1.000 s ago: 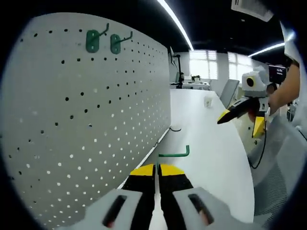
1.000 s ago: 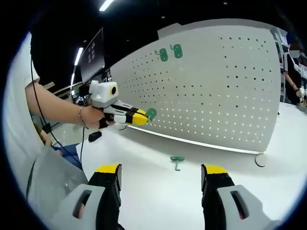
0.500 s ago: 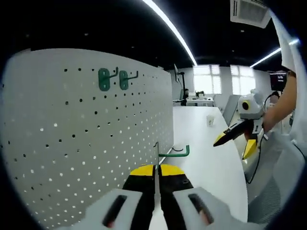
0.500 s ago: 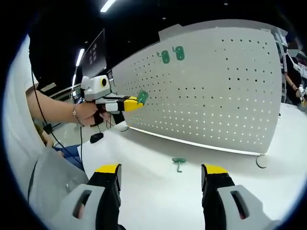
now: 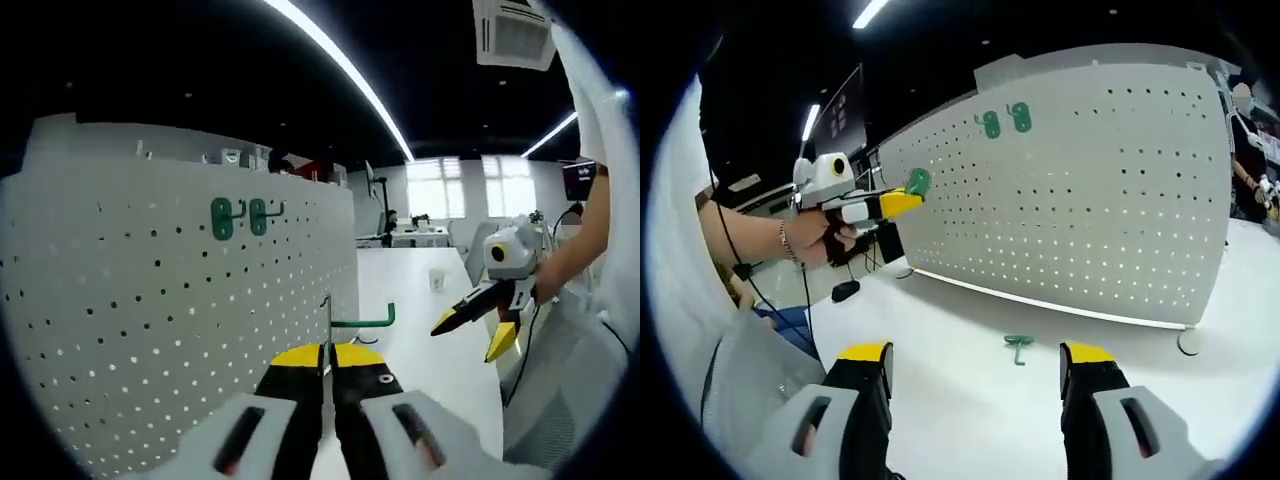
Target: Insert the hook assembly into the mounting plate slot until the hook locks in place.
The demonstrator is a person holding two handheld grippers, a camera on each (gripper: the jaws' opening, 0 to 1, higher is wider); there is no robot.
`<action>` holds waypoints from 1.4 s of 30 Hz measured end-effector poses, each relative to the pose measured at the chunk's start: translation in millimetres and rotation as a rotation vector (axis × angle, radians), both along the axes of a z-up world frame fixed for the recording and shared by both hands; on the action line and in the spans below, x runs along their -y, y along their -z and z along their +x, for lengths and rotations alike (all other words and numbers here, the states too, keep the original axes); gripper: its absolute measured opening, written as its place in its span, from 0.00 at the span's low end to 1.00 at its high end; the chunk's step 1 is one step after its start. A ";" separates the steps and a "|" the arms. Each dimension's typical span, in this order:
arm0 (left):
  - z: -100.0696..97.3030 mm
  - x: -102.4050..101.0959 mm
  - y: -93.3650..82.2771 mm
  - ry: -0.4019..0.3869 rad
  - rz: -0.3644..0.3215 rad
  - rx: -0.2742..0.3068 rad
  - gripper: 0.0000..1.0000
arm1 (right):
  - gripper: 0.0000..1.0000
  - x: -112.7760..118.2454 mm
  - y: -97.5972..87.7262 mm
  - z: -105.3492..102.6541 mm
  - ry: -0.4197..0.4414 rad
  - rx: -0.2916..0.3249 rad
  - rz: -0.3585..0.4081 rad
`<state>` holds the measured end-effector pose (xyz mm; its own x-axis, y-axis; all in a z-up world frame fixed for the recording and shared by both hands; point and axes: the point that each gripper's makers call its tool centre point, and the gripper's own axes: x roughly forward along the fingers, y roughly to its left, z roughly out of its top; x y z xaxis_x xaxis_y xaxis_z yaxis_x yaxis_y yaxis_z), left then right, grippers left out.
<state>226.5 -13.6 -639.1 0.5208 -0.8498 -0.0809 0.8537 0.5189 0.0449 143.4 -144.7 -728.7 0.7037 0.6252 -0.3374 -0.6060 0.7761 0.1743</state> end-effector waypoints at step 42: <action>-14.8 -12.9 -31.1 -0.071 -0.138 0.012 0.01 | 0.64 -30.5 -97.1 12.3 -0.016 0.253 0.296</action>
